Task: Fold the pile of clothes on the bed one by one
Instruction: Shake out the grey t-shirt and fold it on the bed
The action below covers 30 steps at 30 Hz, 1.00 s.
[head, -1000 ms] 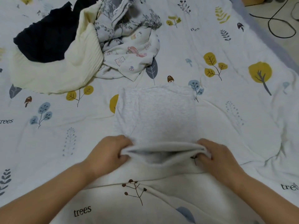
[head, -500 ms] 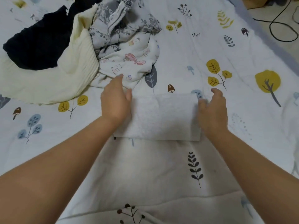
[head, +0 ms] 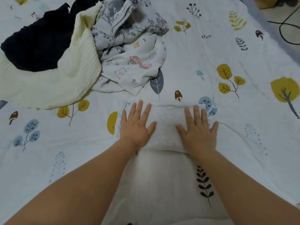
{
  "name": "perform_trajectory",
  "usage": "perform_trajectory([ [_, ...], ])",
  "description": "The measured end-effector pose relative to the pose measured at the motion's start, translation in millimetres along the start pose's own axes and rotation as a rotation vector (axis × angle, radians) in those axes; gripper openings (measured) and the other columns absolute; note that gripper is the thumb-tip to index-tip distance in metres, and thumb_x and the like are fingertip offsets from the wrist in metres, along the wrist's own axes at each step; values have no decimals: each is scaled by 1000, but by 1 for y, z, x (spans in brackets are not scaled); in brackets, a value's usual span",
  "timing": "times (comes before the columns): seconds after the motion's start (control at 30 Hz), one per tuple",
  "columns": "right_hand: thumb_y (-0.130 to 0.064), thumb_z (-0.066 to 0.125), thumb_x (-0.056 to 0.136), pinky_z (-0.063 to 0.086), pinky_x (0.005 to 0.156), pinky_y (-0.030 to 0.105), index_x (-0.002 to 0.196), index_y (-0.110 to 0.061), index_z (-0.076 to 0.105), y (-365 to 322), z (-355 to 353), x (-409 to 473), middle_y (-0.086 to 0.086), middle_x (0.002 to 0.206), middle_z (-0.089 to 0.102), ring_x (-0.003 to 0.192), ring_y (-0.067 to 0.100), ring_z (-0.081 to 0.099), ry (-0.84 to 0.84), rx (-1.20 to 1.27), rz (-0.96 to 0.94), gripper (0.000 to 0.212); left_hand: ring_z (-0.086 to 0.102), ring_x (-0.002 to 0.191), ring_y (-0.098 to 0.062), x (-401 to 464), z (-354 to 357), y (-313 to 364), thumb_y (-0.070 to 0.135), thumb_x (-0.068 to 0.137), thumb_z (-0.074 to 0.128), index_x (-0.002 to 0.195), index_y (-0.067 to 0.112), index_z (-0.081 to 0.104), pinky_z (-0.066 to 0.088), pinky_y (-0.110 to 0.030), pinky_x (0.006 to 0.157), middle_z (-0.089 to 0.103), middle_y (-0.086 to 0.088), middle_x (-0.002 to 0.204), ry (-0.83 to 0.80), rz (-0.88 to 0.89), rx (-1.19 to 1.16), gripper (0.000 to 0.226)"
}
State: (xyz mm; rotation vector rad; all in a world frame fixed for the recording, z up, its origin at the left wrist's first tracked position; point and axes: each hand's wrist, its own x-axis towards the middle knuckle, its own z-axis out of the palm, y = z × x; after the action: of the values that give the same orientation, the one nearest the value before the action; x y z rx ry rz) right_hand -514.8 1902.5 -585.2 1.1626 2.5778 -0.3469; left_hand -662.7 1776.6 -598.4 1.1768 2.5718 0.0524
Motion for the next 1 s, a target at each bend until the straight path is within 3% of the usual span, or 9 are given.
perform_trajectory([
  [0.1,-53,14,96,-1,115,50,149,-28,-11,0,-11,-2,-3,157,-18,144,18,-17,-5,7,-24,63,-15,144,-18,-2,-10,4,54,95,17,148,31,-10,-9,-46,115,-16,2,157,-16,-19,8,63],
  [0.17,-42,29,98,14,114,45,150,-18,9,0,-21,-6,8,158,1,145,25,1,97,76,-18,60,-10,144,-25,-9,-19,2,53,95,24,149,24,-4,-3,-49,114,-13,-6,157,67,-92,-3,68],
  [0.27,-29,48,92,38,93,42,137,-10,33,2,-34,-14,17,137,37,122,32,39,237,331,163,51,18,138,-34,-20,-34,-5,51,89,45,147,12,10,22,-48,108,14,-19,151,136,-397,-228,79],
  [0.33,-29,53,89,42,88,43,133,-6,33,3,-39,-16,17,124,47,111,34,48,145,554,308,54,32,130,-36,-21,-42,-8,51,85,55,143,5,17,31,-45,103,30,-21,142,49,-555,-415,84],
  [0.47,-33,60,84,45,84,40,124,0,43,5,-47,-10,17,115,56,103,34,53,23,741,420,54,56,103,-27,-14,-50,-12,45,75,71,118,1,49,48,-35,87,56,-11,113,-22,-645,-872,65],
  [0.57,-30,67,81,47,84,37,114,1,55,6,-53,-11,13,104,58,99,31,56,-43,845,407,46,63,97,-28,-15,-58,-11,44,57,84,111,6,57,53,-40,84,63,-8,108,-91,-706,-1128,72],
  [0.67,-25,69,80,48,92,42,114,-3,59,4,-56,-18,12,109,61,105,32,57,-47,918,348,42,64,93,-26,-19,-59,-10,27,62,85,93,14,58,54,-41,83,65,-7,103,-114,-669,-1206,43],
  [0.87,-21,65,83,49,89,42,110,-13,60,-1,-67,-44,7,105,63,97,27,59,24,991,247,29,63,79,-19,-42,-72,-9,11,74,76,87,17,57,54,-33,65,64,-4,93,-65,-577,-1307,24],
  [1.0,-20,62,86,44,77,34,103,-22,54,-11,-84,-63,-1,93,57,89,22,53,53,995,168,19,60,83,-14,-70,-92,-15,17,77,73,114,14,54,48,-26,60,62,-1,105,-70,-526,-1326,42],
])
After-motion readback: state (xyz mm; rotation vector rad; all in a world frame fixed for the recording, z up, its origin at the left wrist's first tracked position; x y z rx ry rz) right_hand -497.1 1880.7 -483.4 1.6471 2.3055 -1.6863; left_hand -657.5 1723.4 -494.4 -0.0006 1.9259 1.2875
